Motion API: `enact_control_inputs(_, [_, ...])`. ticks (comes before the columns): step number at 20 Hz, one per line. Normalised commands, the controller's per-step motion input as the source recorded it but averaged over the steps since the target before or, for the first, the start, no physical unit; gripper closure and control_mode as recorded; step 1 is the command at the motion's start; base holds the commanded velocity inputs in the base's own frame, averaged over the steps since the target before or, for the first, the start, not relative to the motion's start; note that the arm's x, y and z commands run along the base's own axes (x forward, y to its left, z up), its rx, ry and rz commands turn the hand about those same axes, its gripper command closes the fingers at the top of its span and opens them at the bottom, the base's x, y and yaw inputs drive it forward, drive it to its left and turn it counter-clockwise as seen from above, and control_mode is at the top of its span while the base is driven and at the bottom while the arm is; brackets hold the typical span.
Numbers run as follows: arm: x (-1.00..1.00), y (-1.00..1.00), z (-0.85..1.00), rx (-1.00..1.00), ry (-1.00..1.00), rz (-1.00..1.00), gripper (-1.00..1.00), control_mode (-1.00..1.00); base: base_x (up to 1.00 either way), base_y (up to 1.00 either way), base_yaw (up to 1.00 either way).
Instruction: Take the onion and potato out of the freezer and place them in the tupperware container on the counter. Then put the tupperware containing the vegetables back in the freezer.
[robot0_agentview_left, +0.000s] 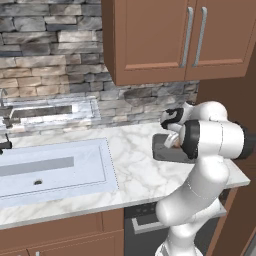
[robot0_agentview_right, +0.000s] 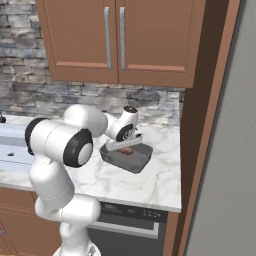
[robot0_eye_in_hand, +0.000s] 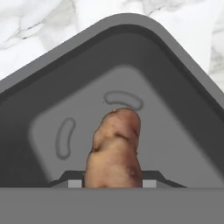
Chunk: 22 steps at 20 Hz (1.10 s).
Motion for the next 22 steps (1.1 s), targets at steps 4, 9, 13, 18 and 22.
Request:
enact_control_inputs(4, [0.07,0.00,-0.18,0.00,0.00,0.00,1.00,-1.00,0.00,0.00,0.00])
enact_control_inputs(9, [0.00,-0.01,-0.27,0.00,0.00,0.00,1.00,-1.00,0.00,0.00,0.00])
enact_control_inputs(13, [0.00,-0.05,-0.20,0.00,0.00,0.00,1.00,-1.00,0.00,0.00,0.00])
enact_control_inputs(18, [0.00,0.00,-0.07,0.00,0.00,0.00,1.00,-1.00,0.00,0.00,0.00])
enact_control_inputs(22, [0.00,0.00,0.00,0.00,0.00,0.00,-1.00,-1.00,0.00,0.00,0.00])
